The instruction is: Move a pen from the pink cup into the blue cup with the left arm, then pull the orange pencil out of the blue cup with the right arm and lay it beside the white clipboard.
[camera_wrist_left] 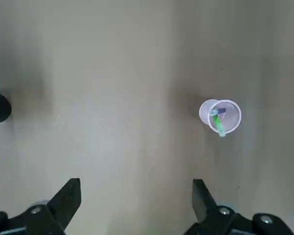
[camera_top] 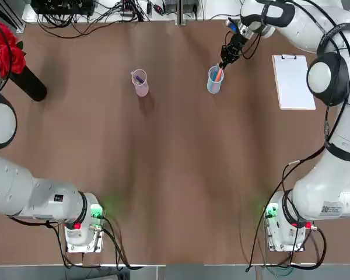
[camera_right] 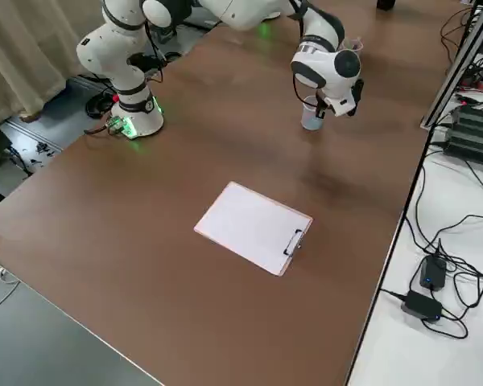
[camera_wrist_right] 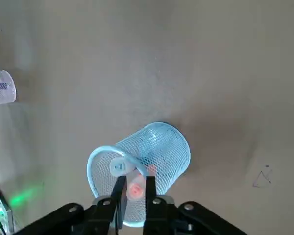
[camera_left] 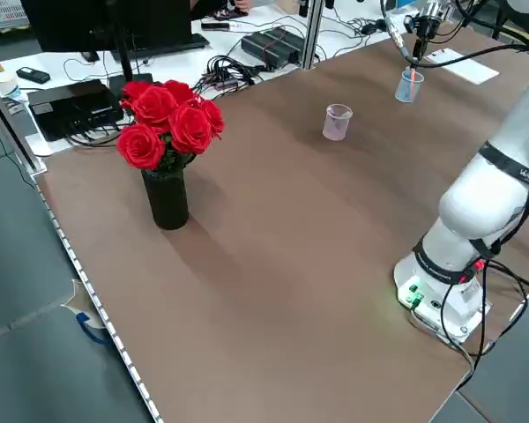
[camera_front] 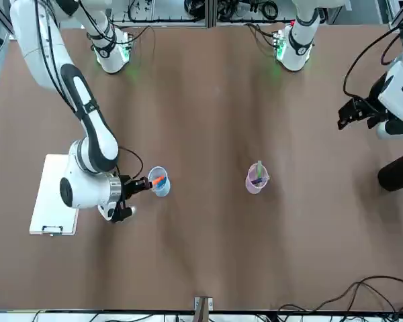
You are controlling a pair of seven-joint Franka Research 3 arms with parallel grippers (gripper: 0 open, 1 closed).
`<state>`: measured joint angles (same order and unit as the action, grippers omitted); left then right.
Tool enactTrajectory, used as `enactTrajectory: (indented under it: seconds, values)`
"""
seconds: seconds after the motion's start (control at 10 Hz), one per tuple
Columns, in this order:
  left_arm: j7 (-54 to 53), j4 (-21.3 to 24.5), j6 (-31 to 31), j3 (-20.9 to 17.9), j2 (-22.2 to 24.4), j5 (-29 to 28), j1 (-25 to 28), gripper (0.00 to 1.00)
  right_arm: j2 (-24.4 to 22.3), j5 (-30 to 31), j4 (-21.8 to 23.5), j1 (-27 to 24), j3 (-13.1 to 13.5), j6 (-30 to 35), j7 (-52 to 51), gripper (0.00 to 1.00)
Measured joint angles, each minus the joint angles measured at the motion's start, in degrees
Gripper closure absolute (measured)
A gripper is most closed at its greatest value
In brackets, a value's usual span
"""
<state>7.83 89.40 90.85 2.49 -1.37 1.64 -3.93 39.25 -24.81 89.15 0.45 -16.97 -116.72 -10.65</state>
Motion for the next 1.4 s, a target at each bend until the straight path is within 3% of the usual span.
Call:
enactTrajectory:
  seconds: [0.1,0.8,1.4]
  values:
    - [0.0,0.0,0.0,0.0,0.0,0.0,0.0,0.0,0.0,0.0,0.0,0.0,0.0,-0.1,0.0,0.85]
    - [0.1,0.0,0.0,0.0,0.0,0.0,0.0,0.0,0.0,0.0,-0.2,0.0,0.0,0.6,0.6,0.85]
    - [0.1,0.0,0.0,0.0,0.0,0.0,0.0,0.0,-1.8,0.6,-4.6,-0.2,0.2,9.6,4.3,0.85]
